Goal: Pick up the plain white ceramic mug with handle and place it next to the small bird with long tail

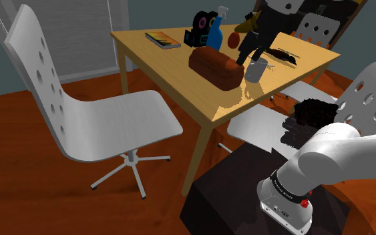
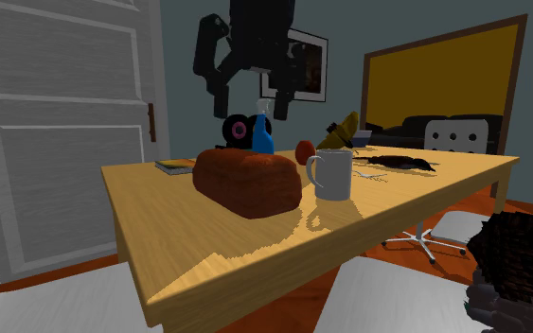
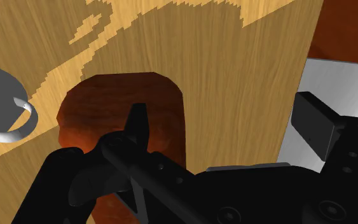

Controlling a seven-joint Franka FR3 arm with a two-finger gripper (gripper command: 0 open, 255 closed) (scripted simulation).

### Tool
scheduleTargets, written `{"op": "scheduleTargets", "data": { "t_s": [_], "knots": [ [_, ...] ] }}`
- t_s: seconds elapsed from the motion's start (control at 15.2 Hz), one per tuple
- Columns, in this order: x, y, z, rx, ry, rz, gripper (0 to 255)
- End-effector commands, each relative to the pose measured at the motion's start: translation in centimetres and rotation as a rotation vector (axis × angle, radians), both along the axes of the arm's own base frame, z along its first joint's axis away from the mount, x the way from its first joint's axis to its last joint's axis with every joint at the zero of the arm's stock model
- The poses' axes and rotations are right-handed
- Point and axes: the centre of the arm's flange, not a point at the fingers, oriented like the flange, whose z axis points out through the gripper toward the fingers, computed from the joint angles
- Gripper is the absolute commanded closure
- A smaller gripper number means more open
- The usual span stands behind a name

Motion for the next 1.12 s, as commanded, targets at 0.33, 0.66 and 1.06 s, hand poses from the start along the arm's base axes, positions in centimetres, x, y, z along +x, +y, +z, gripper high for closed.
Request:
{"op": "scheduleTargets", "data": {
  "t_s": [0.33,0.66,1.06],
  "knots": [
    [1.0,-6.6,-1.2,0.002,-0.004,0.048,0],
    [2.3,-13.1,-2.5,0.005,-0.007,0.096,0],
    [4.2,-20.8,-4.0,0.008,-0.011,0.153,0]
  ]
}}
